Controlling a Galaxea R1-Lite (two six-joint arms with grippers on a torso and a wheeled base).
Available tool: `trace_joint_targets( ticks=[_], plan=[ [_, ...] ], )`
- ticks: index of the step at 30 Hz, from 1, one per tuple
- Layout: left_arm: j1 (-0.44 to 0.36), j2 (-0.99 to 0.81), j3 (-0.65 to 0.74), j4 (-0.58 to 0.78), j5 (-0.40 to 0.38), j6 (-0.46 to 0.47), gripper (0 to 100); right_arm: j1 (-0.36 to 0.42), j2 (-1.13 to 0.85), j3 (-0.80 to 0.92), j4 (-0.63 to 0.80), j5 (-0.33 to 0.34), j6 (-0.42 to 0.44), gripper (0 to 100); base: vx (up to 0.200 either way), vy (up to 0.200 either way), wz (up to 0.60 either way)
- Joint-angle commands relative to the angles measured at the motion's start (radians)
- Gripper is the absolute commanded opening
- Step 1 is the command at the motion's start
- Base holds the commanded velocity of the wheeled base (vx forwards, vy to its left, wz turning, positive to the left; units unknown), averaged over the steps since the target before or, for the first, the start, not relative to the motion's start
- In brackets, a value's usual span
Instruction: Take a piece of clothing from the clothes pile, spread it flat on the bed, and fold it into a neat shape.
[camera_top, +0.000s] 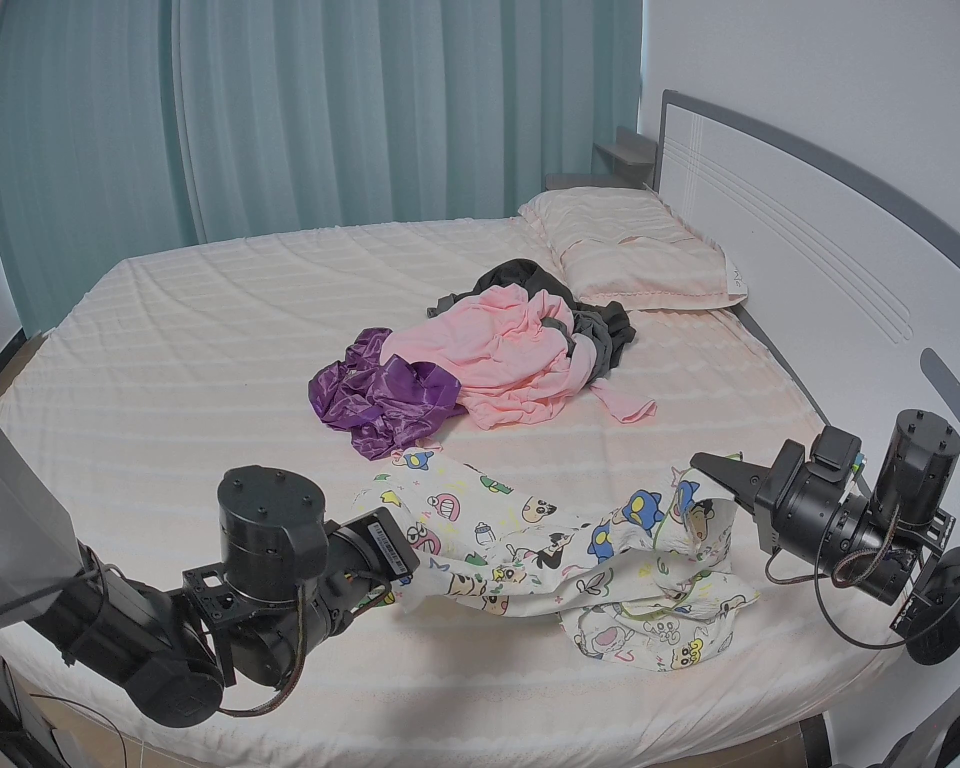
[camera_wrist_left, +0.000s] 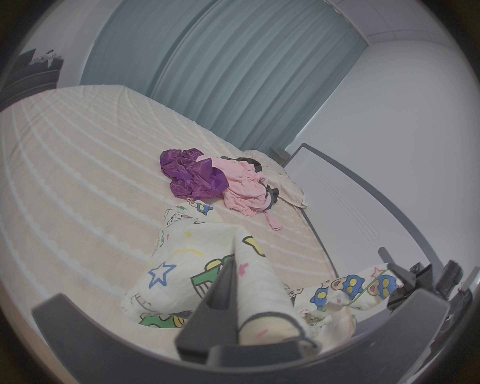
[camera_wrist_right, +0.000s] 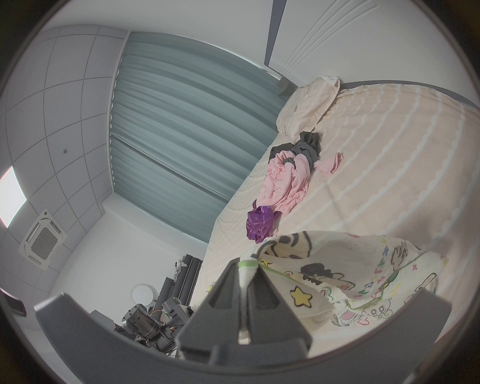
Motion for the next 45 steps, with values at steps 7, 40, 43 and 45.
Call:
trace_joint_targets(
  ticks=[7,40,43,45],
  plan=[
    [-0.055,0.020,0.074,-0.071,0.061,0.105,0,0.028,-0.005,0.009,-0.004,-0.025,-0.003,0,0.000,0.000,0.00],
    [-0.034,0.008,0.075,-0.105,0.115,0.136,0,0.051,-0.073,0.013,0.000,-0.059,-0.020,0,-0.067,0.000,0.00],
    [-0.034,0.010,0.077,-0.105,0.115,0.136,0,0.051,-0.070,0.013,0.000,-0.059,-0.020,0,-0.200,0.000,0.00],
    [-0.034,0.010,0.080,-0.106,0.115,0.136,0,0.051,-0.070,0.013,0.000,-0.059,-0.020,0,-0.100,0.000,0.00]
  ],
)
